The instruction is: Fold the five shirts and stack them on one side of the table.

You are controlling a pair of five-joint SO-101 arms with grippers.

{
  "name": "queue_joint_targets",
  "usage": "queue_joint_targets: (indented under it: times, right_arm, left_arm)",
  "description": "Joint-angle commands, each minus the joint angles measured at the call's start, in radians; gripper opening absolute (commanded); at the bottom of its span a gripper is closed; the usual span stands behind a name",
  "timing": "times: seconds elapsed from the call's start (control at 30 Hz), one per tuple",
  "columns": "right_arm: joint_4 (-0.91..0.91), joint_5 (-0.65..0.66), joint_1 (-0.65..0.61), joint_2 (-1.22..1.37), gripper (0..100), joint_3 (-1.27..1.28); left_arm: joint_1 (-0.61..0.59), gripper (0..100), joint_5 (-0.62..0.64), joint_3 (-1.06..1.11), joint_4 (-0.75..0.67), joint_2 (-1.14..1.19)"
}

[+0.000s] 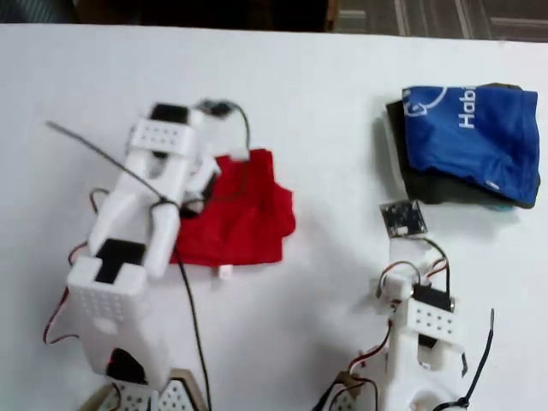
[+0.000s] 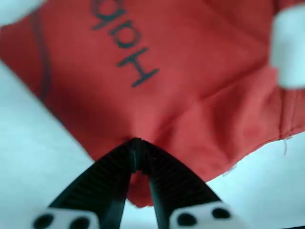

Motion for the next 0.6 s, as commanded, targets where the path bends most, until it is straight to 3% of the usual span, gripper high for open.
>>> queue_joint_targets:
  times: [0.0, 0.27, 0.43, 0.57]
  right_arm:
    - [-0.015, -0.008, 0.012, -0.018, 2.0, -0.003]
    - [-0.015, -0.008, 0.012, -0.018, 1.9, -0.003]
    - [-0.015, -0.009, 0.012, -0.018, 1.9, -0.003]
    - [-0.015, -0.009, 0.012, -0.018, 1.9, -0.003]
  left_arm:
    - [0.084, 3, 0.011, 0.045, -0.052, -0.021]
    - [0.199, 3, 0.066, -0.036, -0.092, -0.011]
    - [0.198, 3, 0.068, -0.051, -0.175, -0.023]
    - [0.169, 4, 0.092, -0.197, -0.153, -0.012]
